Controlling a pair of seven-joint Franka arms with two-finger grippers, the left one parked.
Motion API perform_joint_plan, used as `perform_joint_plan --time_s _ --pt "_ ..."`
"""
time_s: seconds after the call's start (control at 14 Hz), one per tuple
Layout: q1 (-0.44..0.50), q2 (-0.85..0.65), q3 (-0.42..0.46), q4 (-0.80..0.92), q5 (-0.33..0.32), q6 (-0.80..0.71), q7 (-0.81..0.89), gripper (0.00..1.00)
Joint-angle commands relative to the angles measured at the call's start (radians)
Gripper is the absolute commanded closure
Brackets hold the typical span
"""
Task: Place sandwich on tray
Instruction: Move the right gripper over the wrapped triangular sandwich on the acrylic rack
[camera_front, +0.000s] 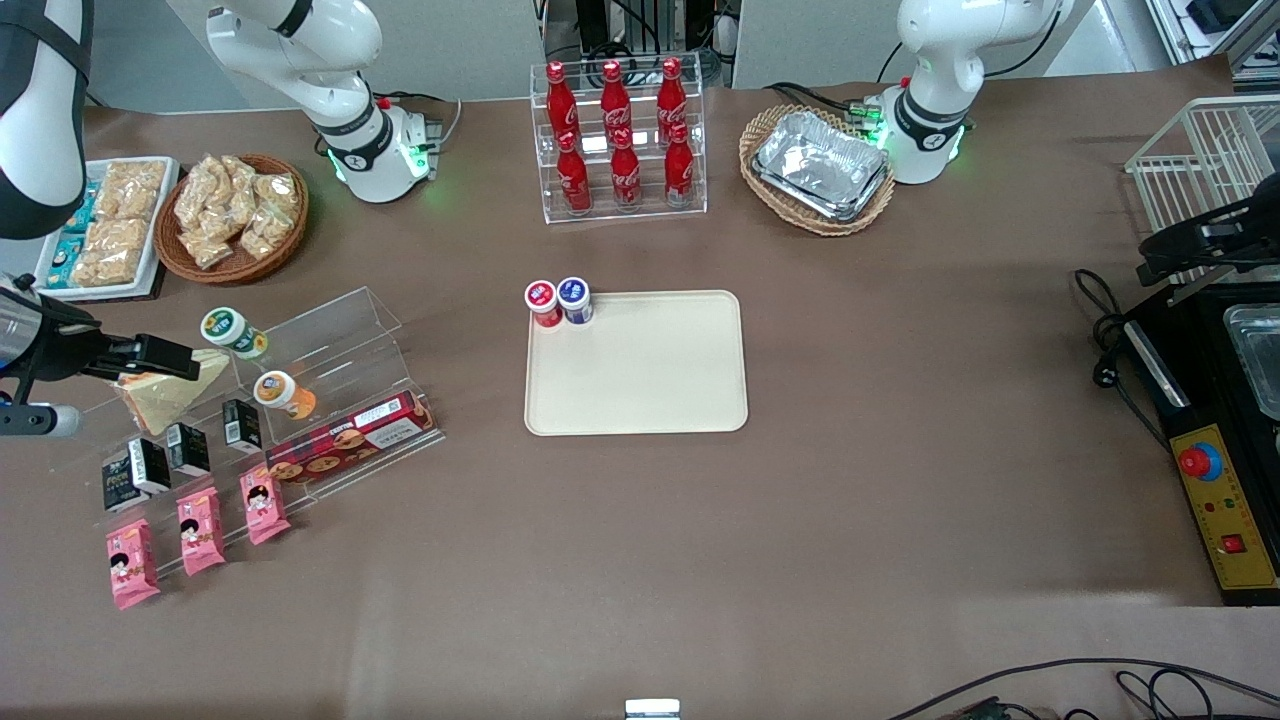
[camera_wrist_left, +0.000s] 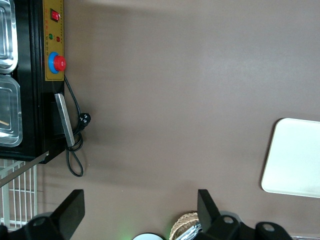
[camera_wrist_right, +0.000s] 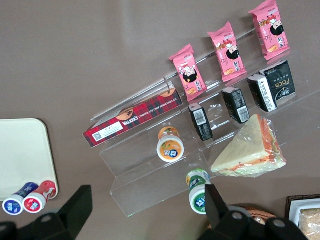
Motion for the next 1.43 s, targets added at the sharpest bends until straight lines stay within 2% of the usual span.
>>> perform_joint_plan --time_s 0.0,0.64,1.0,1.36 --pt "0.002 0.001 -0.002 0.009 0.020 0.005 0.008 0.00" --pt "-0.009 -0.024 -0.013 -0.022 0.021 -0.048 0.033 0.00" --pt "-0.067 -0.033 -0.041 -0.025 0.020 -0.067 0.039 0.00" --pt "-0.125 -0.070 -0.050 -0.074 0.020 -0.039 0.250 0.00"
